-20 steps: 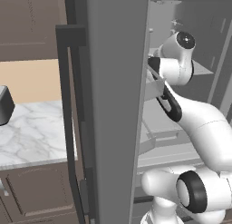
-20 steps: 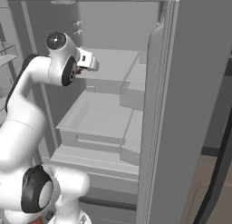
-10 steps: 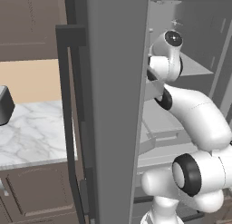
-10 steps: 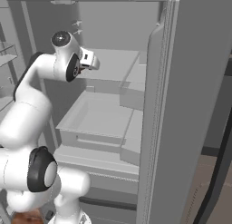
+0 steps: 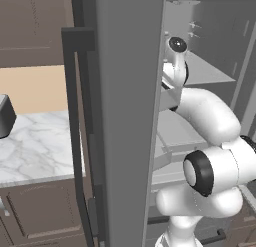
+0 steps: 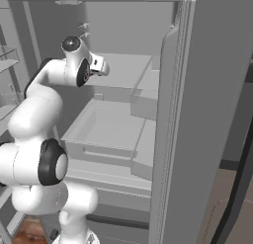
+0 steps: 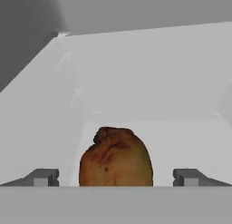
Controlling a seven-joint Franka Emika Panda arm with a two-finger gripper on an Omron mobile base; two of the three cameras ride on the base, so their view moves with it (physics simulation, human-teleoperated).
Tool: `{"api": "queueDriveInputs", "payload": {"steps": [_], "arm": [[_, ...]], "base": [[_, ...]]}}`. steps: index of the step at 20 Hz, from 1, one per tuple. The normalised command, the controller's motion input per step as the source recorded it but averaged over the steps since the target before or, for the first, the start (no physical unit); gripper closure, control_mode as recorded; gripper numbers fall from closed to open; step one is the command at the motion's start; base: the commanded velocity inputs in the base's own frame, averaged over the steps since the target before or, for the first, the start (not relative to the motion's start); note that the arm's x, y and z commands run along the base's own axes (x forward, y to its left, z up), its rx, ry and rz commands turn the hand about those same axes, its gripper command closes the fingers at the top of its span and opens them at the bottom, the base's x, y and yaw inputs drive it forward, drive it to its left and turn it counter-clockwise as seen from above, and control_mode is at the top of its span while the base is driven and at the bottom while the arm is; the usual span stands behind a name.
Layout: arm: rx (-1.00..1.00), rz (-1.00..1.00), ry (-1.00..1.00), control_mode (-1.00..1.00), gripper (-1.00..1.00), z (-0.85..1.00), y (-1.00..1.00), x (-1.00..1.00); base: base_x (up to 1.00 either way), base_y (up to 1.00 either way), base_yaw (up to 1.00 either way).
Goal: Place one broccoli and one chicken drumstick in each tupperware on the nearby counter, to pack two identical lunches.
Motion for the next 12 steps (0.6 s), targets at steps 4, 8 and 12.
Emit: {"api": "queueDriveInputs", "payload": {"steps": [4, 8, 12], "arm": [[0.0, 0.0, 0.02, -1.0, -1.0, -0.18, 0.05, 0.51], [0.0, -0.01, 0.07, -1.0, -1.0, -0.22, 0.0, 0.25], [-0.03, -0.06, 0.1, -1.0, -1.0, -0.54, 0.0, -0.27]], "base": [[0.0, 0.0, 0.0], [0.0, 0.0, 0.0], [0.0, 0.0, 0.0]]}}
